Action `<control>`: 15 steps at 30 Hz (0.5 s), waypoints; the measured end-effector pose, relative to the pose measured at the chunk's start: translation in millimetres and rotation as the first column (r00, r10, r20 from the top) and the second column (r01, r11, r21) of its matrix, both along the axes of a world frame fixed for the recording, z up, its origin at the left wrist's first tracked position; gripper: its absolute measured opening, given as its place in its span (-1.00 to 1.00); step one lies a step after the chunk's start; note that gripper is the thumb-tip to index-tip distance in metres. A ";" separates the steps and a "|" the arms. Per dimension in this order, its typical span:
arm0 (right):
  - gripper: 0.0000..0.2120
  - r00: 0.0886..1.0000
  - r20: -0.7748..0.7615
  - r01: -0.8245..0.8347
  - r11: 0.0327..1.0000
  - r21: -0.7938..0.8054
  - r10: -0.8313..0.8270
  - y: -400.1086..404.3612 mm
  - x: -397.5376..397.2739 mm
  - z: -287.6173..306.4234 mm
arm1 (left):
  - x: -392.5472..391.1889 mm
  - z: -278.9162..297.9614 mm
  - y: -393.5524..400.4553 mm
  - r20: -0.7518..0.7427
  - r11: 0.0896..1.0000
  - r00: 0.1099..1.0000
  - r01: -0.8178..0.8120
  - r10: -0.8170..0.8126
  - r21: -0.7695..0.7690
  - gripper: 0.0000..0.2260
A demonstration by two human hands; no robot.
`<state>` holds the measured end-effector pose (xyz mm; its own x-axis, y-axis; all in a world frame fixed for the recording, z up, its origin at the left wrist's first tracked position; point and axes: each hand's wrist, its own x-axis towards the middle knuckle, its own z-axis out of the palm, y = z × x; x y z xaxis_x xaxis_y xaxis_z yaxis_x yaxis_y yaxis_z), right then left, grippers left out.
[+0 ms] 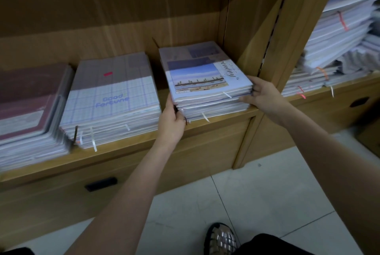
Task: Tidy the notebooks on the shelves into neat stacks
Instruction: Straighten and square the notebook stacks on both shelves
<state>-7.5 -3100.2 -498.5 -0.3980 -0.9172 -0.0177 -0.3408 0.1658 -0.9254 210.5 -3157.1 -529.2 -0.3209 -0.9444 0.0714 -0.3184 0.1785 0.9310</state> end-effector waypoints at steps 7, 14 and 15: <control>-0.52 0.994 -0.089 0.063 0.998 0.027 -0.060 -4.4 -1.2 -10.3 | 0.0 -9.1 1.5 0.054 1.000 0.999 -0.002 0.003 -0.004 -0.52; -0.61 0.988 -0.086 0.133 0.991 0.021 -0.131 -2.9 -1.4 -16.0 | -0.2 -17.9 -1.3 0.083 1.000 0.997 -0.003 0.004 -0.013 -0.55; -0.61 0.987 -0.082 0.141 0.990 0.011 -0.140 -2.3 -0.2 -16.2 | -0.9 -17.8 -1.4 0.073 1.000 0.997 -0.008 0.009 -0.011 -0.56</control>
<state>-7.7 -3102.6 -514.7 -0.5237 -0.8519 0.0048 -0.3865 0.2326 -0.8925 209.6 -3158.5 -547.1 -0.3179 -0.9464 0.0576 -0.3873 0.1850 0.9032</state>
